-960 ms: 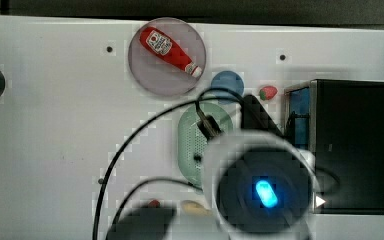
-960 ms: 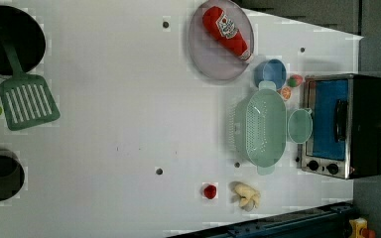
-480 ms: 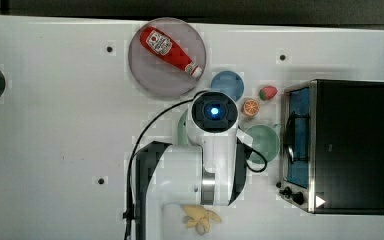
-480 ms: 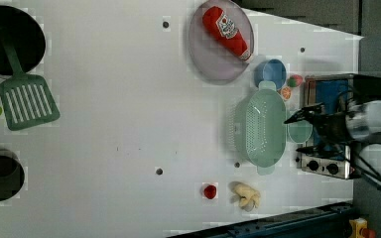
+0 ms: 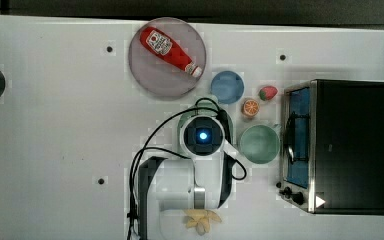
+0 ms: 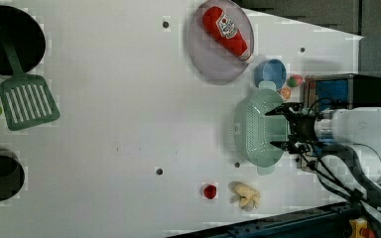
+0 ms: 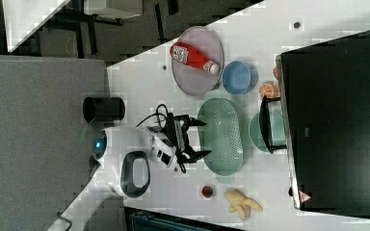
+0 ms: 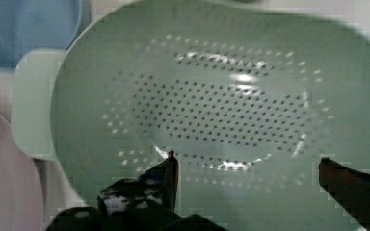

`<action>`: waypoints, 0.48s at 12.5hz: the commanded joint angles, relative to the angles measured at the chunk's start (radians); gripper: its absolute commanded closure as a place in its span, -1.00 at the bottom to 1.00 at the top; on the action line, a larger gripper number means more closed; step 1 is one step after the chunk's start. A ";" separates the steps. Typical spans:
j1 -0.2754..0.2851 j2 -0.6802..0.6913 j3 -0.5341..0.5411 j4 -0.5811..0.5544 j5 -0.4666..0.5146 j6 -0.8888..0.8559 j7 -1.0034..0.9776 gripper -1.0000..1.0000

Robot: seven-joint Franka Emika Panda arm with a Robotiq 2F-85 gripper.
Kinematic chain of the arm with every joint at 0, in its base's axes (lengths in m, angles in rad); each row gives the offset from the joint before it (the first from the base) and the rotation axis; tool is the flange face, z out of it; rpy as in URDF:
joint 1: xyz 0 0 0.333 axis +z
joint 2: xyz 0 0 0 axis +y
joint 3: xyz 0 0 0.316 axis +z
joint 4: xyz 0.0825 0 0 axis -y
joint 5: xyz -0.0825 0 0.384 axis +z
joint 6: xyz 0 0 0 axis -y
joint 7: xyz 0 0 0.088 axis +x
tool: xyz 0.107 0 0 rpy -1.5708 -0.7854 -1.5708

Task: Drag strainer right to left.

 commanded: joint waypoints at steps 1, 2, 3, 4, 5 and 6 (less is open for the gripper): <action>0.014 0.088 0.007 -0.039 0.001 0.117 0.067 -1.00; 0.018 0.133 0.011 -0.029 0.001 0.152 0.067 -1.00; 0.022 0.174 0.019 -0.018 0.002 0.183 0.067 -1.00; 0.026 0.203 0.026 -0.013 0.006 0.213 0.084 -1.00; 0.030 0.223 0.029 -0.010 0.014 0.244 0.135 -1.00; 0.037 0.234 0.031 -0.010 0.020 0.256 0.189 -1.00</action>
